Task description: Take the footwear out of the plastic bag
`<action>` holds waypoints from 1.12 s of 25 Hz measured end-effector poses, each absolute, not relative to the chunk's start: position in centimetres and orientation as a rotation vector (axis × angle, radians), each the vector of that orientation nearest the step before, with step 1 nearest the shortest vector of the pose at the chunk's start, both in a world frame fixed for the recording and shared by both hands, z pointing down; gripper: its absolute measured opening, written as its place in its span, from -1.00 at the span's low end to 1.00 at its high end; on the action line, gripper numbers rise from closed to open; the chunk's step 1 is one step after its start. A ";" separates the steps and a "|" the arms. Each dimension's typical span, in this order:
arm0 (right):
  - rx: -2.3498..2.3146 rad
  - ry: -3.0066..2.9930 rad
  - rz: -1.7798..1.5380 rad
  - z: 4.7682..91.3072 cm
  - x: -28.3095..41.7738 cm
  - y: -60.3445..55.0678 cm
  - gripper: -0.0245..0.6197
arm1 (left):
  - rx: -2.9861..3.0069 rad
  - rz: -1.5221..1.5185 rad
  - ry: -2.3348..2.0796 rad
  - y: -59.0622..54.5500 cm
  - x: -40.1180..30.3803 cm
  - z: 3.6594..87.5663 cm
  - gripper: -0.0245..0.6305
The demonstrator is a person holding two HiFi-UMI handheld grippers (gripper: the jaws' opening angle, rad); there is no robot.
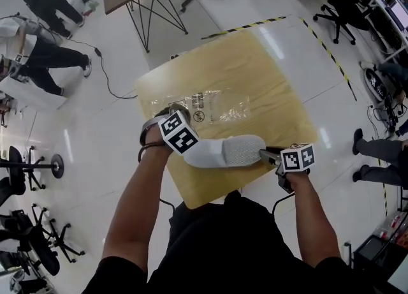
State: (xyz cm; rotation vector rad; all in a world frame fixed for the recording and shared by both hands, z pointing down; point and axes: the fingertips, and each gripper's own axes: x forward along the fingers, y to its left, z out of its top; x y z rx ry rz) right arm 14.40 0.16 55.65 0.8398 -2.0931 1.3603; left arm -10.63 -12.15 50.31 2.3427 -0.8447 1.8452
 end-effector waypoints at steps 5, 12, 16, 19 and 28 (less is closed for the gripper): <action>0.855 -2.116 1.353 55.2 14.2 0.5 -0.63 | 2.307 1.814 -0.715 -11.4 -5.1 54.7 -0.90; 0.856 -2.165 1.321 54.0 14.9 0.7 -0.62 | 2.232 1.782 -0.750 -11.4 -2.2 57.7 -0.83; 0.882 -2.241 1.280 51.9 15.4 0.6 -0.37 | 2.237 1.645 -0.864 -11.9 -2.3 56.1 -0.60; 0.956 -2.279 1.239 50.1 16.1 0.3 -0.13 | 2.277 1.517 -0.933 -11.6 -2.6 53.4 -0.59; 1.081 -2.635 1.547 40.9 12.3 3.6 -0.78 | 2.496 1.049 -1.068 -4.7 -7.2 42.8 -0.82</action>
